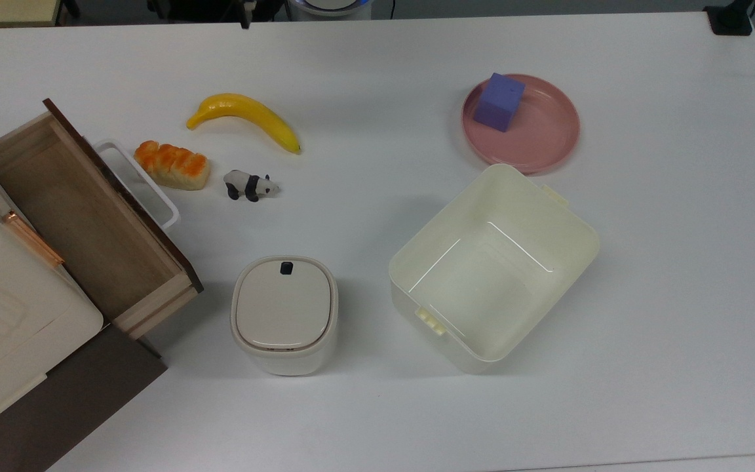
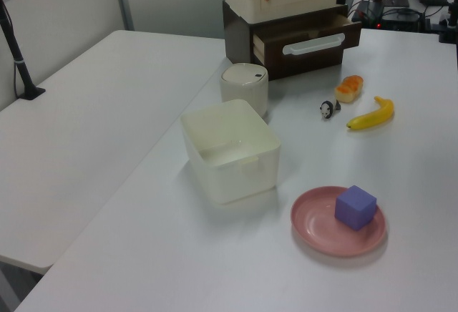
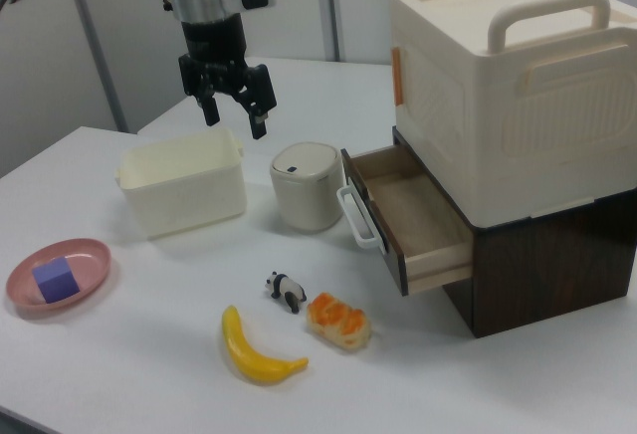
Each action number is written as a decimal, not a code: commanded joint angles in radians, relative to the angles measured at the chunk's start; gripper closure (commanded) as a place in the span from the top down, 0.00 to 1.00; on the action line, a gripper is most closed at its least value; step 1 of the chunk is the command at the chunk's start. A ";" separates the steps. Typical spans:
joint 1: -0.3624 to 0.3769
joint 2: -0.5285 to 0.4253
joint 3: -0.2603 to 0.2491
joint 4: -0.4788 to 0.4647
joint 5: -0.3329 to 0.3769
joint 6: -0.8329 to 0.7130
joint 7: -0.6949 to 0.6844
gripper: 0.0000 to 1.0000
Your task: Slide open the drawer
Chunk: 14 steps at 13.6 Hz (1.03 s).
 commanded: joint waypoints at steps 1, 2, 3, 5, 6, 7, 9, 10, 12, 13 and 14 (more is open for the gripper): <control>-0.039 -0.089 -0.014 -0.041 0.047 -0.053 -0.072 1.00; -0.053 -0.102 -0.008 -0.056 0.055 -0.052 -0.074 1.00; -0.062 -0.115 0.000 -0.067 0.062 -0.039 -0.068 1.00; -0.056 -0.113 0.015 -0.086 0.087 0.023 -0.014 1.00; -0.056 -0.118 0.035 -0.119 0.084 0.063 0.021 1.00; -0.067 -0.126 0.067 -0.151 0.082 0.109 0.044 1.00; -0.076 -0.133 0.092 -0.173 0.078 0.131 0.073 1.00; -0.076 -0.136 0.093 -0.169 0.078 0.111 0.078 1.00; -0.076 -0.135 0.092 -0.166 0.073 0.105 0.063 1.00; -0.076 -0.133 0.092 -0.166 0.073 0.100 0.067 1.00; -0.074 -0.135 0.092 -0.166 0.073 0.094 0.074 1.00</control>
